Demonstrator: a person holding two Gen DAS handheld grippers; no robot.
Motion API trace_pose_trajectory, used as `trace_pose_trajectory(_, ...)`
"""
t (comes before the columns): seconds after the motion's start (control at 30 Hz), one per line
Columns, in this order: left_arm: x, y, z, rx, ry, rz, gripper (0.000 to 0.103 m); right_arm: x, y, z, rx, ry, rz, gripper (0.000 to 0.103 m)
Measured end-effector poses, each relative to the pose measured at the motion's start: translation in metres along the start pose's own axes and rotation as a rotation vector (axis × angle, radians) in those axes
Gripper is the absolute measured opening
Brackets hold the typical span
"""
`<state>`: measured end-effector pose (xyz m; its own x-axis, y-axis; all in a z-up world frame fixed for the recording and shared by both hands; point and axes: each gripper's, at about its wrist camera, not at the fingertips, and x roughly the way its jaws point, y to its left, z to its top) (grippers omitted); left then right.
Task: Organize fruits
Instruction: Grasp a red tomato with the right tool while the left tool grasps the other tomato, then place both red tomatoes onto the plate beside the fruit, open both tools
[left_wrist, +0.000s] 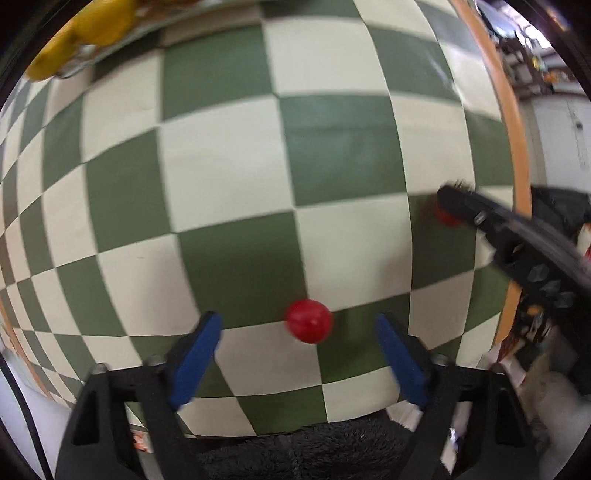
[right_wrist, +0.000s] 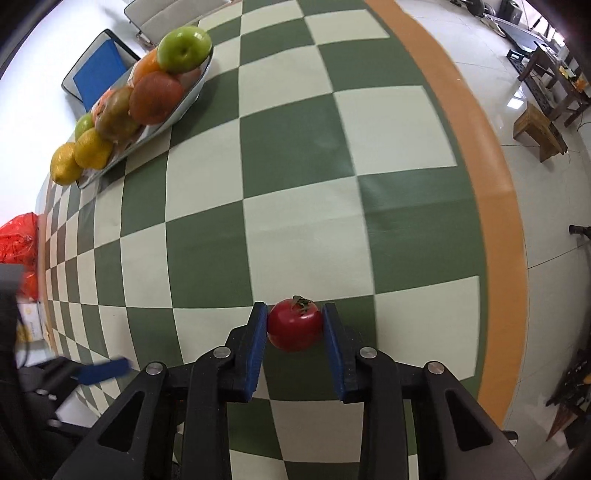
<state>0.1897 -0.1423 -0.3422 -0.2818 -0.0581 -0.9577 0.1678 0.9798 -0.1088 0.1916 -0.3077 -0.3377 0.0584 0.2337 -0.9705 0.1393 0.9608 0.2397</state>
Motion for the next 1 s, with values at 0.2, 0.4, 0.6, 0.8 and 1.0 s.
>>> trace_pose_trajectory(0.2, 0.024, -0.011, -0.005, 0.006, 0.069, 0.002, 0.039, -0.019, -0.007, 0.003, 0.0, -0.017, 0.011, 0.033)
trace_pose_trajectory(0.4, 0.017, -0.008, -0.009, -0.015, 0.06, -0.034, 0.026, -0.032, -0.005, 0.01, 0.009, -0.036, 0.049, 0.033)
trace_pose_trajectory(0.6, -0.042, 0.035, 0.01, -0.157, -0.06, -0.165, 0.026, -0.057, 0.017, 0.036, 0.006, -0.086, 0.177, 0.033)
trace_pose_trajectory(0.8, -0.106, 0.105, 0.056, -0.356, -0.206, -0.288, 0.026, -0.046, 0.065, 0.082, -0.007, -0.1, 0.305, 0.033)
trace_pose_trajectory(1.0, -0.12, 0.151, 0.11, -0.477, -0.229, -0.358, 0.027, -0.011, 0.111, 0.128, -0.034, -0.087, 0.351, 0.033)
